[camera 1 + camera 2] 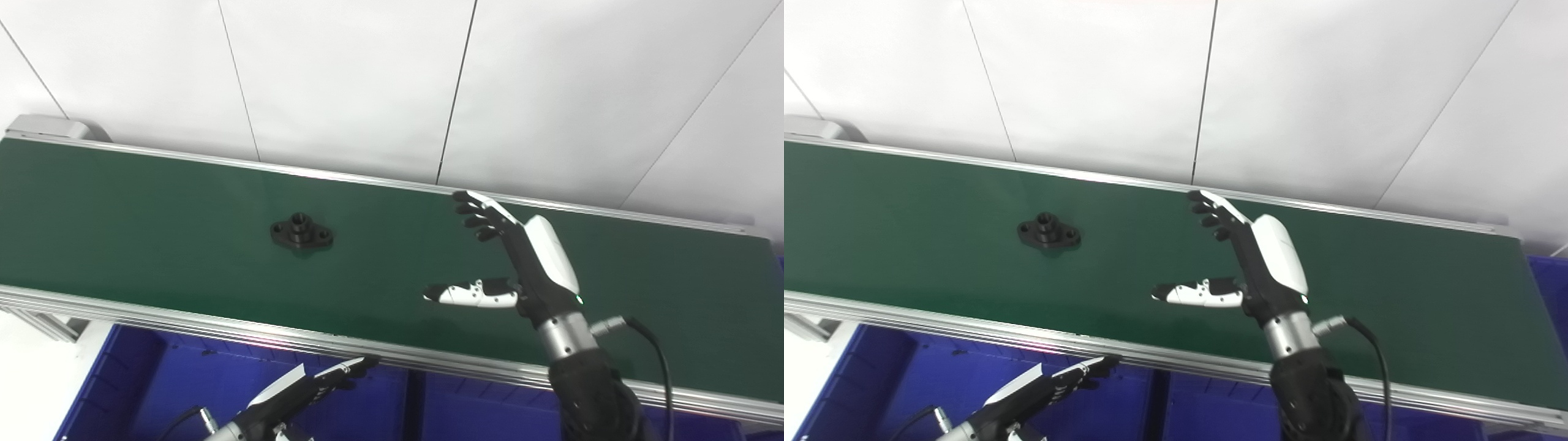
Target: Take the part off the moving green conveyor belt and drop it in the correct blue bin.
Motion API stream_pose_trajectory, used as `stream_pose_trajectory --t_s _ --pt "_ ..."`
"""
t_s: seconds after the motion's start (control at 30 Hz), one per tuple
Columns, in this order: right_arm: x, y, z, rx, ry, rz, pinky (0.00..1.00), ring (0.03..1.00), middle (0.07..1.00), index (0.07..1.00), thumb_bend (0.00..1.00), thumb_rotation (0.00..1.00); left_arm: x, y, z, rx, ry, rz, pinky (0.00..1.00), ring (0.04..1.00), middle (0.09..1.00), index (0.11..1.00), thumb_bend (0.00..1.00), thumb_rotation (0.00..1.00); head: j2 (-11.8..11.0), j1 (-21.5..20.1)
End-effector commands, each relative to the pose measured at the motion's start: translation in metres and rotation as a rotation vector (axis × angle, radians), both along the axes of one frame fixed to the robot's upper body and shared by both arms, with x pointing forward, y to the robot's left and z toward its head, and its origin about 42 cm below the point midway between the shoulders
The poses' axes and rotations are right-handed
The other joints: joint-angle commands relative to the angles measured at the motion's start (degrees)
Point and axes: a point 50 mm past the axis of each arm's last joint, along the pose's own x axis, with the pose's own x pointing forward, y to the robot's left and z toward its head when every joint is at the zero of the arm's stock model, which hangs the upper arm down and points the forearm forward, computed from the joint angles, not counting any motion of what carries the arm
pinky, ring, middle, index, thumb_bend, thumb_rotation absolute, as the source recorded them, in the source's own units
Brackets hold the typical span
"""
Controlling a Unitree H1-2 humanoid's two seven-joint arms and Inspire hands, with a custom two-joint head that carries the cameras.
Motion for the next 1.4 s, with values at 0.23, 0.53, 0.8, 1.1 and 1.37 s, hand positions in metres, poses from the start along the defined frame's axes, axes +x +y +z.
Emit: stream_pose_trajectory --t_s 0.23,0.53,0.8,1.1,1.37 --pt "0.035 0.017 0.015 -0.068 -0.051 0.029 0.64 0.716 0.766 0.836 0.87 0.37 0.009 0.003 0.012 -0.014 -0.043 -0.007 0.89 0.948 0.967 0.930 0.91 0.22 0.6 0.1" --pt "0.061 0.030 0.014 -0.122 -0.044 0.054 0.60 0.691 0.756 0.830 0.87 0.37 0.009 0.003 0.012 -0.013 -0.047 -0.015 0.91 0.952 0.963 0.926 0.92 0.24 0.2 0.9" --pt "0.076 0.039 0.011 -0.146 -0.027 0.080 0.61 0.701 0.772 0.828 0.87 0.36 0.008 0.003 0.010 -0.016 -0.054 -0.030 0.92 0.948 0.950 0.914 0.92 0.25 0.0 1.0" --pt "0.086 0.050 0.006 -0.180 -0.020 0.091 0.61 0.698 0.767 0.826 0.87 0.34 0.004 0.004 0.011 -0.015 -0.057 -0.032 0.89 0.914 0.920 0.892 0.92 0.25 0.3 1.0" --pt "0.102 0.063 0.000 -0.262 0.004 0.122 0.61 0.721 0.785 0.834 0.86 0.37 0.004 0.001 0.010 -0.019 -0.041 -0.038 0.87 0.894 0.899 0.876 0.94 0.26 0.5 1.2"
